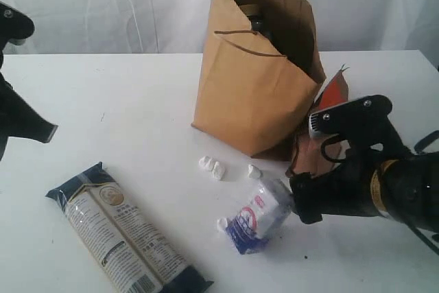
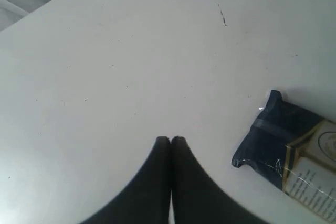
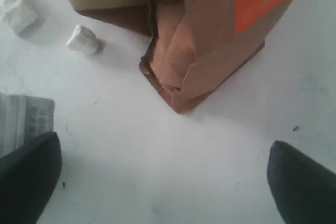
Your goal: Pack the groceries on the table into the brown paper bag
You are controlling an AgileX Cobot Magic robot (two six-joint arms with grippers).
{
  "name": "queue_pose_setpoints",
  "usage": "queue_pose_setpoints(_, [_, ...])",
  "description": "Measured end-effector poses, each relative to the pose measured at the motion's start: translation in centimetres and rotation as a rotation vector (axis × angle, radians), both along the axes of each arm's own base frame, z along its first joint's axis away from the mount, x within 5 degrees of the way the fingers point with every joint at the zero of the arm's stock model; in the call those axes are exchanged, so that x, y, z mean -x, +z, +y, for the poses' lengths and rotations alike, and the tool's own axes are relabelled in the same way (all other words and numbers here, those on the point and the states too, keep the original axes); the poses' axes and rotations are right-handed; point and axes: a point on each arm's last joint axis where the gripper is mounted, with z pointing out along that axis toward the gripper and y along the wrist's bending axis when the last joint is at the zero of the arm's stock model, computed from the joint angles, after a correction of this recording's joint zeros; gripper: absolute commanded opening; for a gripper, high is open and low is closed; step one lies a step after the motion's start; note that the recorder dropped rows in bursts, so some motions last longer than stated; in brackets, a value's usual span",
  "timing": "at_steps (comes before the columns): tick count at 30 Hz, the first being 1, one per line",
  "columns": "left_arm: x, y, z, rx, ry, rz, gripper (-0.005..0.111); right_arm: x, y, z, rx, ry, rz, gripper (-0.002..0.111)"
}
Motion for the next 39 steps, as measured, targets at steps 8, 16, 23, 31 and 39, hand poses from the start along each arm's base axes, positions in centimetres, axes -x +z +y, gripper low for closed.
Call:
queue_pose_setpoints(8, [-0.2, 0.2, -0.5, 0.036, -0.048, -0.025, 0.000, -2.0, -0.2, 0.5, -0.024, -0.126, -0.060, 0.105])
queue_pose_setpoints(16, [-0.2, 0.2, -0.7, 0.044, -0.059, -0.031, 0.000, -3.1, -0.1, 1.2, -0.084, -0.183, -0.080, 0.105])
queue_pose_setpoints(23, [-0.3, 0.2, -0.9, 0.068, -0.075, -0.040, 0.000, -4.6, -3.0, 1.4, -0.021, -0.245, -0.104, 0.105])
queue_pose_setpoints(31, [-0.2, 0.1, -1.0, 0.092, -0.072, -0.027, 0.000, -6.8, -4.0, 1.7, 0.072, -0.325, -0.174, 0.105])
queue_pose_setpoints(39, [-0.1, 0.0, -1.1, 0.110, -0.066, -0.013, 0.000, -7.6, -5.4, 1.9, 0.115, -0.383, -0.160, 0.092])
